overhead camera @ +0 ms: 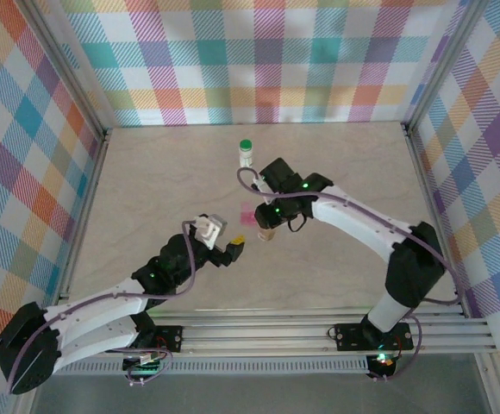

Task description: Sort the pills into containers

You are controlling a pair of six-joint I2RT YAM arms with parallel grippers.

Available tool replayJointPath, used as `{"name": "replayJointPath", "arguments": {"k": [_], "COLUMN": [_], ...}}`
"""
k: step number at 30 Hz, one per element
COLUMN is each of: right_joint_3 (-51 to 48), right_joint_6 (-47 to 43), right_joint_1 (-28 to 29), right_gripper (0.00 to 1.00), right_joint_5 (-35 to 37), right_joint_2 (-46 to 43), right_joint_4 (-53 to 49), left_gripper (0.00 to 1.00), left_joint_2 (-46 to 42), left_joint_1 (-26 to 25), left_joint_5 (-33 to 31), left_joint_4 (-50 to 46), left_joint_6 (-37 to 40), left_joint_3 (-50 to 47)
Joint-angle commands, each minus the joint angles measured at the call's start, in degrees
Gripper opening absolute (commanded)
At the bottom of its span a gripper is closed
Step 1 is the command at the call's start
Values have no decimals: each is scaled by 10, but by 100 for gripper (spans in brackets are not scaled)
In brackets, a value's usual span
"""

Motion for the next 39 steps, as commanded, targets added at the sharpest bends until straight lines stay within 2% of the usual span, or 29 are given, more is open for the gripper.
{"name": "replayJointPath", "arguments": {"k": [1,4,7,14,24,32,39], "right_joint_3": [31,44,62,92,67,66,62], "right_joint_6": [-56,-69,-70,-34,-10,21,25], "right_joint_1": [-24,-33,-35,-35,-35,-35,-35], "right_gripper": [24,24,25,25,25,25,26], "right_joint_5": [-79,-108,-129,-169,-212,-237,-233], "right_joint_2": [-37,-51,-60,-80,-103,-105,-109], "right_joint_4": [-38,-45,-46,-22,13,33,33], "left_gripper": [91,90,90,87,83,81,72], "left_joint_2": [39,79,116,186,219,222,216], "left_joint_1": [27,71,93,99,99,98,98], "left_joint_5": [83,136,189,331,345,365,379], "left_joint_4": [154,196,213,235,289,270,243], "left_joint_6": [54,40,43,97,51,49,54], "left_joint_3": [-8,6,30,66,102,114,124]}}
